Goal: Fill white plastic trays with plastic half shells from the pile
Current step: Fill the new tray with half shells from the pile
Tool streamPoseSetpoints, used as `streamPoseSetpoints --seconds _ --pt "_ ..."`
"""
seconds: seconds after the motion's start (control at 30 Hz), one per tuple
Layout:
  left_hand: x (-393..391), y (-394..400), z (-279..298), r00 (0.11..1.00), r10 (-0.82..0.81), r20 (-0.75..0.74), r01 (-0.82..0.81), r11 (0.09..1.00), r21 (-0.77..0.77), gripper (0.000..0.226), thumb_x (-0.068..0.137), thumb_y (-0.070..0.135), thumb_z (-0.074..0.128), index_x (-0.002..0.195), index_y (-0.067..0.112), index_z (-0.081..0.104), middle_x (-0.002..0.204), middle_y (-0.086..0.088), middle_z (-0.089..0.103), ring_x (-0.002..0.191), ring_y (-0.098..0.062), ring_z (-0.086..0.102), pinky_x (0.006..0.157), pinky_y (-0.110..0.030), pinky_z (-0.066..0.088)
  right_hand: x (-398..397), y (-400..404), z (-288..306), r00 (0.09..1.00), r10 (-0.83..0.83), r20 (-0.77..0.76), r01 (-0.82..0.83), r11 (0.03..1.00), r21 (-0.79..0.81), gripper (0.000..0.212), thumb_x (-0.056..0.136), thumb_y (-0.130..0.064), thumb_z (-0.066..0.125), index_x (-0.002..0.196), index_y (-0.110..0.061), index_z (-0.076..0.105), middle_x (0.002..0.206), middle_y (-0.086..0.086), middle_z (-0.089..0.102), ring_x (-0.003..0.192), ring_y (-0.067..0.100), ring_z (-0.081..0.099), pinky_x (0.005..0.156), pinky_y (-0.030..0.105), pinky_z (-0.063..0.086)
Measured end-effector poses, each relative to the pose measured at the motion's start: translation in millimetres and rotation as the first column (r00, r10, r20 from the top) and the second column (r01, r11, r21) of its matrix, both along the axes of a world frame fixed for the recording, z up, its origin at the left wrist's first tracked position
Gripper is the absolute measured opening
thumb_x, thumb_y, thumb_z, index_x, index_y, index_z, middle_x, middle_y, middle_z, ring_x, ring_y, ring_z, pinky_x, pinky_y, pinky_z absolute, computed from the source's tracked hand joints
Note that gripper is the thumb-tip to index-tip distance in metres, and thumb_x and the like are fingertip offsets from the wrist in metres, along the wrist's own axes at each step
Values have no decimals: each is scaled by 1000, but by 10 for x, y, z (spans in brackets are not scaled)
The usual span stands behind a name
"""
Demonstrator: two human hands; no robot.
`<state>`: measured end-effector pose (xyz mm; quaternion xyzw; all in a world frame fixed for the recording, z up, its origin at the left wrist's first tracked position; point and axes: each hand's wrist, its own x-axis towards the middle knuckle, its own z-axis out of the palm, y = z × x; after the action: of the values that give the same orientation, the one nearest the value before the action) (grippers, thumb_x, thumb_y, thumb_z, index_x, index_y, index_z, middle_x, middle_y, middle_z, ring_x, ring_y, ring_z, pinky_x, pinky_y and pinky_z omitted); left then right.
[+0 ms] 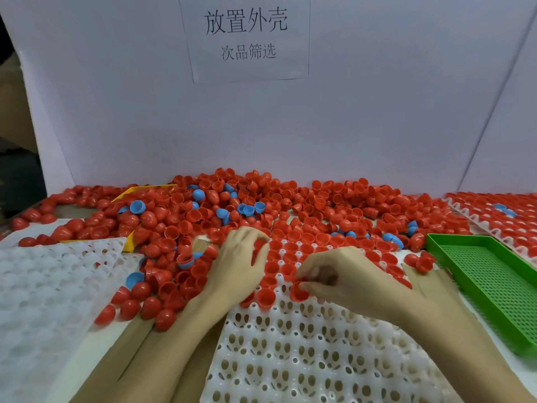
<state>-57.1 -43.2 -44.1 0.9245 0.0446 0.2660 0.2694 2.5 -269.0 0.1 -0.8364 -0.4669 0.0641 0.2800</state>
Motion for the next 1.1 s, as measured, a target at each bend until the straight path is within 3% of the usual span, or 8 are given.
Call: streamPoseSetpoints --seconds 0.1,0.33,0.47,0.53,0.63,0.8,1.0,1.1 --pt "12 -43 -70 999 20 -48 -18 999 42 22 106 29 47 122 25 62 123 16 55 119 -4 47 102 -28 41 -52 157 14 996 -6 94 13 998 -69 17 97 -24 74 114 -24 74 82 -14 71 73 -14 63 69 5 49" --pt "-9 -81 -70 995 61 -75 -54 994 90 25 108 29 40 123 29 61 126 16 54 118 -5 48 102 -30 42 -164 264 -34 992 15 128 -3 995 -97 9 98 -19 73 107 -17 74 83 -6 69 68 -1 61 70 6 47" --pt "-11 -70 -73 997 51 -63 -44 993 106 25 108 28 41 123 28 60 125 16 54 115 -6 49 100 -34 44 -92 194 29 999 28 24 -26 996 -90 12 98 -27 72 109 -22 74 76 -12 67 68 -7 63 64 10 51" --pt "-14 -64 -69 998 44 -51 -38 992 117 23 107 27 42 121 28 61 124 17 53 112 -7 51 98 -35 46 38 81 88 995 -2 -95 1 1000 -11 13 101 -29 66 107 -21 74 72 -11 70 58 -2 61 56 13 50" --pt "-24 -71 -68 999 24 -33 -19 988 150 21 106 25 44 117 27 63 125 18 53 112 -6 51 96 -33 47 300 -200 127 958 -106 -265 151 976 158 16 102 -29 64 101 -20 76 73 -8 73 61 3 63 60 18 52" --pt "-12 -62 -90 1000 9 -25 -4 983 182 21 106 23 45 114 27 63 121 20 54 108 -4 48 92 -26 45 578 -509 -65 798 -57 -600 370 832 413 25 101 -30 63 104 -14 81 77 4 62 67 13 54 61 21 47" --pt "-20 -75 -64 997 22 -80 -1 969 248 22 106 26 40 118 31 58 120 23 49 108 -2 46 94 -27 46 686 -614 -144 779 -131 -613 576 536 618 32 106 -28 57 94 -10 79 68 4 59 60 12 51 52 17 44" --pt "-37 -74 -30 989 25 -145 20 954 298 26 104 22 39 124 31 52 128 21 42 113 -4 45 97 -30 47 681 -662 -160 759 -97 -644 608 462 646 35 107 -27 54 96 -3 77 65 5 59 57 12 51 49 17 43"
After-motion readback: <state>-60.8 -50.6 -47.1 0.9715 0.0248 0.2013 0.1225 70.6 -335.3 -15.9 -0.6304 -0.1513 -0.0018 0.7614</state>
